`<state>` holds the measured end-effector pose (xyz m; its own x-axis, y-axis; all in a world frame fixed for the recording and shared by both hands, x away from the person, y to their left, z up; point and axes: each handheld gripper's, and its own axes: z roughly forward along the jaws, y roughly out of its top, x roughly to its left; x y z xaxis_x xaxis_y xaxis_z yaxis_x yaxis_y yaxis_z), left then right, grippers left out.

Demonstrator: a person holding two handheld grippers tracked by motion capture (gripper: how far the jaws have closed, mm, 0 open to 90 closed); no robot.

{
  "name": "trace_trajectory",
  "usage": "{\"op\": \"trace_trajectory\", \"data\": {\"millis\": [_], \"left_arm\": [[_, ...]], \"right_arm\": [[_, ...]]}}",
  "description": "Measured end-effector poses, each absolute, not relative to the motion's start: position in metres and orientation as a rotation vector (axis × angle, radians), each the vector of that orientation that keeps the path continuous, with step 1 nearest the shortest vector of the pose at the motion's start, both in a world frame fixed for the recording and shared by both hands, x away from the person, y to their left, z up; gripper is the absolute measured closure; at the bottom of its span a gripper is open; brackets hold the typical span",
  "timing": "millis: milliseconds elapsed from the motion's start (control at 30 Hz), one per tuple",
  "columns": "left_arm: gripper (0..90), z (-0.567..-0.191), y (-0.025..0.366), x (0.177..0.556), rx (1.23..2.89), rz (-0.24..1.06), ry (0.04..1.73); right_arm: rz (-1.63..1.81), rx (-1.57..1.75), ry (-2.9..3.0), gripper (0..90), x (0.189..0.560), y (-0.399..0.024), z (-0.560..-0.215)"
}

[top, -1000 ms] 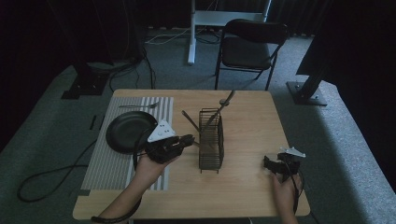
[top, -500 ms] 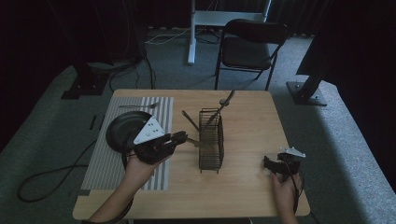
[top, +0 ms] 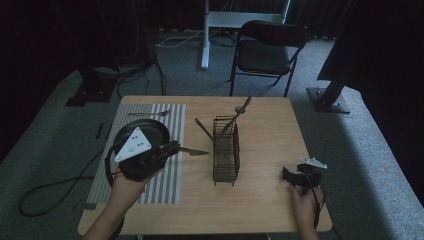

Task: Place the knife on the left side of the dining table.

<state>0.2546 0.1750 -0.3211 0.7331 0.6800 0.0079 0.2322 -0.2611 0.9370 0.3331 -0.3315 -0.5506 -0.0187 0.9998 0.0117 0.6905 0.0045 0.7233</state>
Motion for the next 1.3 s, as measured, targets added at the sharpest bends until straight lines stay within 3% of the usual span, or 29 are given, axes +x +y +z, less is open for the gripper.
{"op": "trace_trajectory", "data": {"millis": [533, 733, 1300], "left_arm": [[83.6, -0.368, 0.226, 0.252, 1.844, 0.496, 0.917], [83.6, -0.385, 0.244, 0.254, 1.821, 0.434, 0.990], [83.5, -0.421, 0.265, 0.251, 1.808, 0.352, 1.102]], "right_arm": [[0.766, 1.739, 1.762, 11.5, 0.333, -0.331, -0.551], [0.766, 1.738, 1.762, 11.6, 0.333, -0.331, -0.551], [0.766, 1.741, 1.762, 11.6, 0.333, -0.331, -0.550]]}}
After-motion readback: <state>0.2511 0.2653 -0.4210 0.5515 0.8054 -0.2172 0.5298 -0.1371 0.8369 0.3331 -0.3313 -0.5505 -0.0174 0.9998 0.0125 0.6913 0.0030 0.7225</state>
